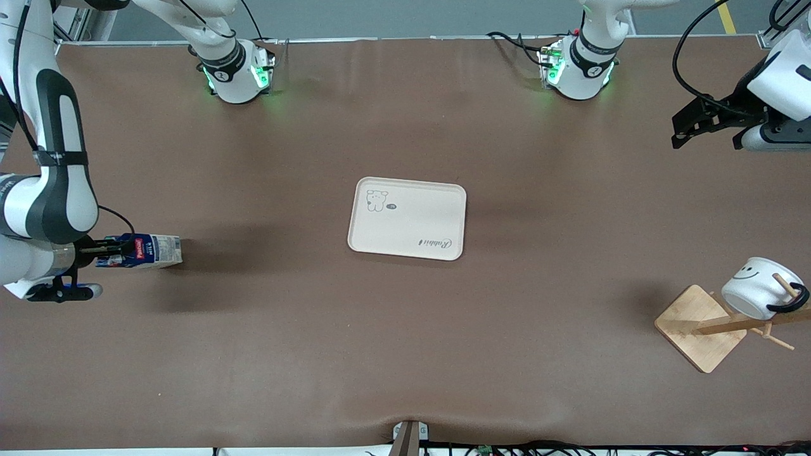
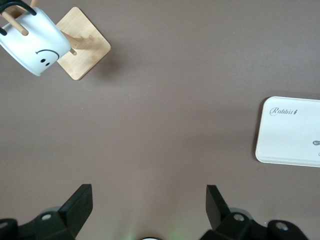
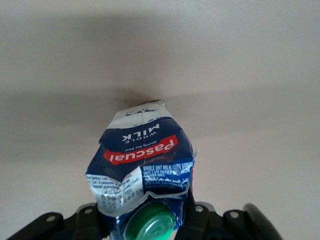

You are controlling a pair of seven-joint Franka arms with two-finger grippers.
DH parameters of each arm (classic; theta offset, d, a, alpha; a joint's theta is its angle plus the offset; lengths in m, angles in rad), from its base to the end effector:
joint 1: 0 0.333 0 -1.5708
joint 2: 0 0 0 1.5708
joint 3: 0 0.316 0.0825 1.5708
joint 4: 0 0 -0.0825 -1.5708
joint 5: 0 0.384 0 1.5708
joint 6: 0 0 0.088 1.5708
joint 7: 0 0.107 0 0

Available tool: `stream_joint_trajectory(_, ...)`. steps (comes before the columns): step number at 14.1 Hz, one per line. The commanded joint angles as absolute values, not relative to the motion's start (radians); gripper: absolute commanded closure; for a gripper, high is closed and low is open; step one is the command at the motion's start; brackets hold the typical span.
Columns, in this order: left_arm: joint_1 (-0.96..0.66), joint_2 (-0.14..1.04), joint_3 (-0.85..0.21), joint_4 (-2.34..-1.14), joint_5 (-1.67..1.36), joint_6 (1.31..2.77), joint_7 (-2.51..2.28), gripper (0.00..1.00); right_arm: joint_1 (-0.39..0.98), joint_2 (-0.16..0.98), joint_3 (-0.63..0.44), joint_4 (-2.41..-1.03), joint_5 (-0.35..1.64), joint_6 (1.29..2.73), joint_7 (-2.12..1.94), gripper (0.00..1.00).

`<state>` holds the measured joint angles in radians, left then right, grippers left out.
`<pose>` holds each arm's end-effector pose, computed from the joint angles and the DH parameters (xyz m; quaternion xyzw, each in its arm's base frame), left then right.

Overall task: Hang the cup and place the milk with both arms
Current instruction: 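Lift the milk carton with the right gripper and carry it off the tray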

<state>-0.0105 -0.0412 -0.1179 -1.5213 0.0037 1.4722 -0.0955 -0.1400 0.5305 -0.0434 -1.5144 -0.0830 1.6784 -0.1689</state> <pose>0.5271 -0.0692 0.6612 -0.9999 0.0162 0.0036 0.0047 0.6426 -0.1234 0.3312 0.9820 0.0057 -0.1880 0.0184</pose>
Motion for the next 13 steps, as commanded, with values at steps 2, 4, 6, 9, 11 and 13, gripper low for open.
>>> stream_joint_trajectory(2, 0.008, -0.046, -0.107, -1.520, 0.002, 1.482, -0.094, 0.00, -0.167, 0.523, -0.025, -1.534, -0.062, 1.677, -0.158, 1.00)
stream_joint_trajectory(4, 0.011, -0.046, -0.109, -1.519, 0.035, 1.489, -0.094, 0.00, -0.173, 0.523, -0.025, -1.543, -0.052, 1.677, -0.153, 1.00)
stream_joint_trajectory(6, 0.011, -0.048, -0.110, -1.519, 0.044, 1.496, -0.094, 0.00, -0.176, 0.523, -0.025, -1.545, -0.052, 1.675, -0.126, 1.00)
stream_joint_trajectory(9, 0.011, -0.043, -0.109, -1.520, 0.046, 1.499, -0.097, 0.00, -0.179, 0.523, -0.025, -1.554, -0.041, 1.678, -0.126, 0.98)
stream_joint_trajectory(11, 0.021, -0.043, -0.109, -1.522, 0.046, 1.511, -0.095, 0.00, -0.184, 0.525, -0.025, -1.555, -0.034, 1.680, -0.126, 0.85)
stream_joint_trajectory(13, 0.026, -0.051, -0.109, -1.523, 0.044, 1.513, -0.097, 0.00, -0.186, 0.526, -0.025, -1.557, -0.031, 1.680, -0.126, 0.76)
